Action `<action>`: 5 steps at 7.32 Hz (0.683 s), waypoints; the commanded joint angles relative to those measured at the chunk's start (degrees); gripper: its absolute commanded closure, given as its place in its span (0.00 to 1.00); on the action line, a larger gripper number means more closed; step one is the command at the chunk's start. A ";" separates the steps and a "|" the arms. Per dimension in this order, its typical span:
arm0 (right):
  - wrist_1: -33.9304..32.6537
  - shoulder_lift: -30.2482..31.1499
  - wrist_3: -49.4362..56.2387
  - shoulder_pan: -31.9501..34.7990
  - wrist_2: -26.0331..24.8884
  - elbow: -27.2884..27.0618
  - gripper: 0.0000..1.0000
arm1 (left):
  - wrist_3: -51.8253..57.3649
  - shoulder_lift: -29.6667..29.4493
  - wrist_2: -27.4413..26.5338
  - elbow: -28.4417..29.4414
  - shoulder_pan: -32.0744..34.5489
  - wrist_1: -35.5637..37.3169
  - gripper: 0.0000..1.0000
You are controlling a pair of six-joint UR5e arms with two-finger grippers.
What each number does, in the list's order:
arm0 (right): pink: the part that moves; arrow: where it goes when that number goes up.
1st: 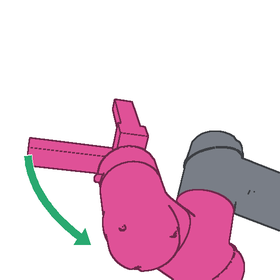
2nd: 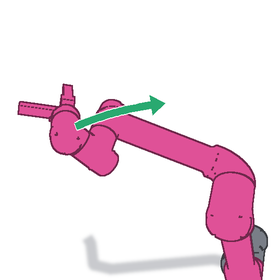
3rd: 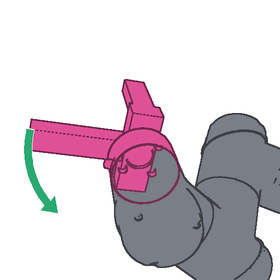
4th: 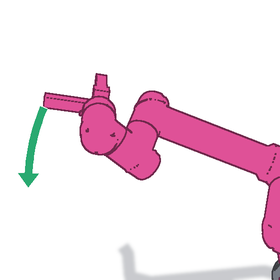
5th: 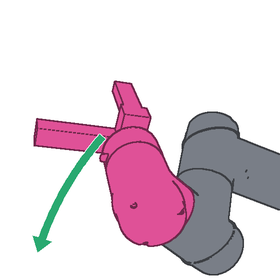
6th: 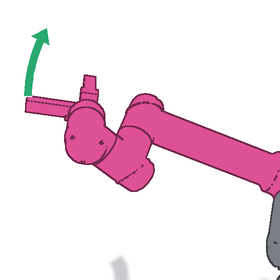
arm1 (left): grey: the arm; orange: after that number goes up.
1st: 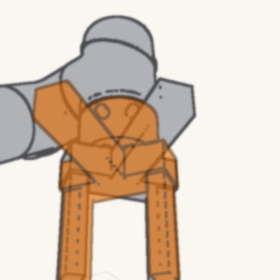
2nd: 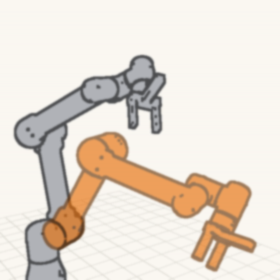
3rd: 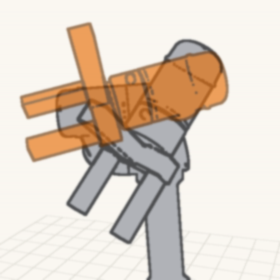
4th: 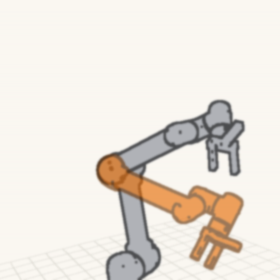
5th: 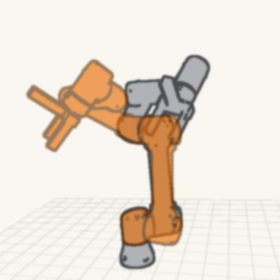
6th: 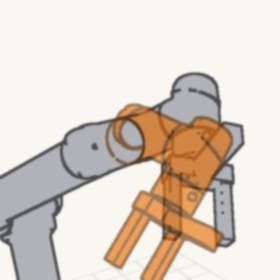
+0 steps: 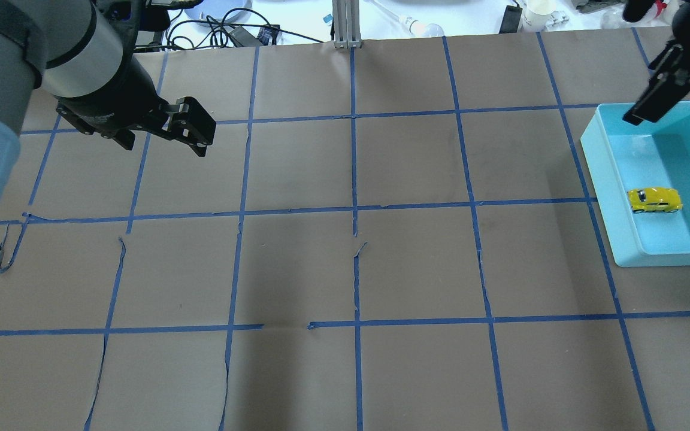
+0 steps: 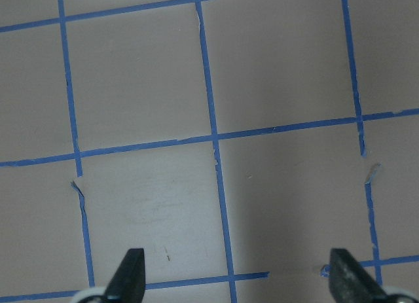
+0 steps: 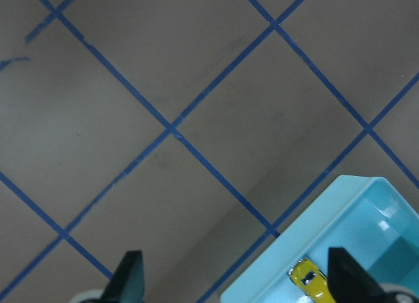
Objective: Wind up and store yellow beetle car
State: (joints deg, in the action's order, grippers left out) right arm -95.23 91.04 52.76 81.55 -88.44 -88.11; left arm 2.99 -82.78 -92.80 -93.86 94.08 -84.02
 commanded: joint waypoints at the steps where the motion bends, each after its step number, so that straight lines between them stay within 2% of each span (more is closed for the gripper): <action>1: 0.30 -0.52 -20.85 7.72 0.03 0.92 0.00 | 0.00 -0.02 -0.01 -0.01 -0.04 0.00 0.00; 4: 0.31 -1.40 -44.78 12.75 0.20 0.66 0.00 | 0.00 0.07 -0.01 -0.01 -0.04 0.00 0.00; 5: 0.22 -1.40 -45.81 12.76 0.03 0.74 0.00 | 0.00 0.07 -0.01 -0.01 -0.04 0.00 0.00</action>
State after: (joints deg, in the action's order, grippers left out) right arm -94.97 89.74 12.08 93.55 -88.33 -87.38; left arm 2.99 -82.74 -92.81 -93.87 94.04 -84.02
